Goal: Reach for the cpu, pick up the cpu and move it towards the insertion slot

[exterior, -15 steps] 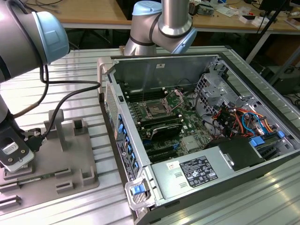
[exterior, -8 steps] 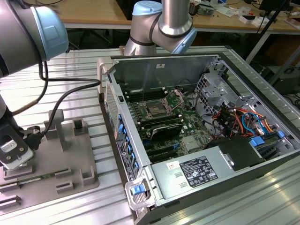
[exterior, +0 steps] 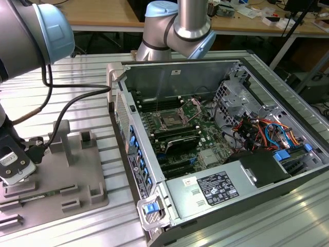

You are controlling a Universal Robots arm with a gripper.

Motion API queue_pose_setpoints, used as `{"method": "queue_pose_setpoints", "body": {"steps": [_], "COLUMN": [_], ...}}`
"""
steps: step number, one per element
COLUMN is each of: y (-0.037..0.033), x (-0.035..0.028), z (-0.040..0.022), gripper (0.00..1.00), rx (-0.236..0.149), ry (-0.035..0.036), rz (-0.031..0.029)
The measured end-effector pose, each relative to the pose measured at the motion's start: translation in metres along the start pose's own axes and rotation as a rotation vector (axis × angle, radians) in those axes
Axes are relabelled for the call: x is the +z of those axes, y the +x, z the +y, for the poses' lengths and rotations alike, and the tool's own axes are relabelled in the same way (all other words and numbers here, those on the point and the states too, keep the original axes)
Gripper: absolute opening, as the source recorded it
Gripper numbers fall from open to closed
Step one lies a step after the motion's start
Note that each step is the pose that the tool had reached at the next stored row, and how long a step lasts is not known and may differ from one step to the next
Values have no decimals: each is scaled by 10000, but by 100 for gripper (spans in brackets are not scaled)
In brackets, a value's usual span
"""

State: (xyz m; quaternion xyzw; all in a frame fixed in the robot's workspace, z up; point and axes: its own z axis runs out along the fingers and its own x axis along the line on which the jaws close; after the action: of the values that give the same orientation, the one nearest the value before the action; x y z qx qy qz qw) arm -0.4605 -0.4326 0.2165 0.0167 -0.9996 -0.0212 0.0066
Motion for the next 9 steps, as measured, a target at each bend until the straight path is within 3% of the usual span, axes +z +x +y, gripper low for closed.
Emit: {"method": "queue_pose_setpoints", "body": {"steps": [9], "y": [1], "x": [-64], "z": [3], "gripper": [55], "rx": [0], "ry": [1], "rz": [2]}}
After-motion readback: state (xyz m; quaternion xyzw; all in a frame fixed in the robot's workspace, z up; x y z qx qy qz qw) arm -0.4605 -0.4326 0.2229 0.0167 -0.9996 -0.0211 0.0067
